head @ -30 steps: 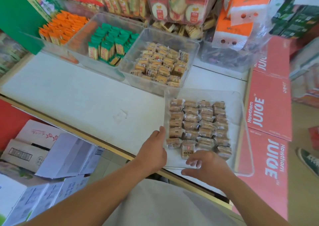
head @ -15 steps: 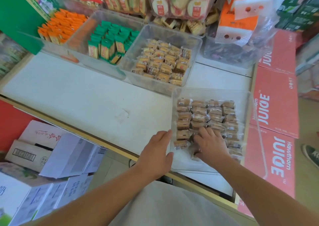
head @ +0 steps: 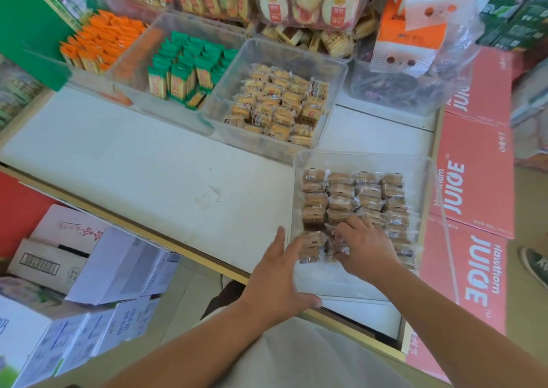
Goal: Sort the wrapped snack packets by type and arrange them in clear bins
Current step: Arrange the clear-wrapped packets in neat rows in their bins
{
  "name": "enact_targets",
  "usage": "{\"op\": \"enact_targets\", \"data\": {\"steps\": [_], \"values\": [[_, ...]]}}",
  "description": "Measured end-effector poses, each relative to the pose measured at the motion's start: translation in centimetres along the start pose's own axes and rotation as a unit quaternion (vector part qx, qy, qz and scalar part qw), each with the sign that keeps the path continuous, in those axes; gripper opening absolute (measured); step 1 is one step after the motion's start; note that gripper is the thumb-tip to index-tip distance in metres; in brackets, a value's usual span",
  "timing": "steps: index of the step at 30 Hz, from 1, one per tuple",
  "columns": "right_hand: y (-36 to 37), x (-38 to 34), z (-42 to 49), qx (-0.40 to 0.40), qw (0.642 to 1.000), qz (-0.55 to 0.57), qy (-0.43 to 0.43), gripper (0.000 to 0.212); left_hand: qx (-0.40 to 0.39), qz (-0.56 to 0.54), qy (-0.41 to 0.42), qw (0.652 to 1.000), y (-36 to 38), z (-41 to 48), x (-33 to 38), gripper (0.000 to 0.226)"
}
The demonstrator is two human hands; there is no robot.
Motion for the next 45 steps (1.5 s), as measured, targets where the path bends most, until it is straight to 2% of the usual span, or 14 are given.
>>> {"op": "enact_targets", "data": {"steps": [2, 5, 6, 10, 14, 16, 19, 21, 24, 27, 31, 37, 41, 45], "values": [[-0.3, -0.4, 0.1, -0.014, 1.000, 0.015, -0.002, 0.041, 0.003, -0.025, 0.010, 1.000, 0.1, 0.4, -0.4, 0.104], [-1.3, -0.3, 0.2, -0.038, 0.997, 0.060, 0.015, 0.049, -0.004, -0.006, 0.025, 1.000, -0.2, 0.6, -1.1, 0.051], [-1.5, 0.0, -0.1, -0.043, 0.995, 0.088, 0.026, 0.049, -0.006, -0.004, 0.024, 1.000, -0.1, 0.4, -1.3, 0.046], [-2.1, 2.1, -2.1, -0.006, 0.972, 0.228, 0.057, 0.042, 0.011, -0.013, 0.053, 0.998, 0.1, 0.5, -1.1, 0.055], [-2.0, 3.7, -4.8, 0.023, 0.954, 0.288, 0.078, 0.040, -0.007, 0.000, 0.055, 0.998, -0.9, 1.1, -0.3, 0.095], [-1.4, 3.4, -6.1, 0.021, 0.955, 0.289, 0.066, 0.052, -0.016, 0.008, 0.059, 0.998, -1.1, 1.2, -0.1, 0.088], [-0.7, 2.3, -7.5, 0.003, 0.957, 0.288, 0.030, 0.079, -0.016, 0.014, 0.046, 0.999, -0.8, 0.9, -0.3, 0.044], [-0.6, 2.0, -8.1, -0.014, 0.962, 0.271, 0.012, 0.084, -0.021, 0.012, 0.040, 0.999, -0.6, 0.7, -0.2, 0.039], [0.0, 2.1, -8.8, -0.045, 0.978, 0.204, 0.006, 0.053, -0.030, 0.018, 0.031, 0.999, -1.4, 0.8, 0.3, 0.040], [0.5, 2.3, -9.3, -0.042, 0.974, 0.219, 0.033, 0.028, -0.045, 0.018, 0.041, 0.998, -2.6, 1.5, 0.5, 0.043], [0.0, 2.3, -8.6, 0.006, 0.976, 0.211, 0.052, 0.018, -0.072, 0.085, 0.048, 0.993, -4.2, 2.6, 0.7, 0.041], [-1.0, 2.2, -7.0, 0.095, 0.978, 0.183, 0.021, 0.012, -0.021, 0.082, 0.068, 0.994, -4.7, 4.2, -0.2, 0.054], [-1.9, 2.9, -5.1, 0.117, 0.974, 0.188, 0.053, 0.013, -0.017, 0.097, 0.079, 0.992, -5.4, 6.3, -0.6, 0.041], [-3.7, 3.5, -2.2, 0.172, 0.966, 0.176, 0.076, 0.016, -0.002, 0.109, 0.057, 0.992, -7.5, 9.8, -0.6, 0.040]]}}
Point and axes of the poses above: each hand's wrist, its own z-axis towards the middle knuckle, its own y-axis out of the palm, x = y × z, the point moved 5 cm from there along z, towards the middle knuckle, and after that the axes turned 15 degrees about y, right-handed, at the moved point
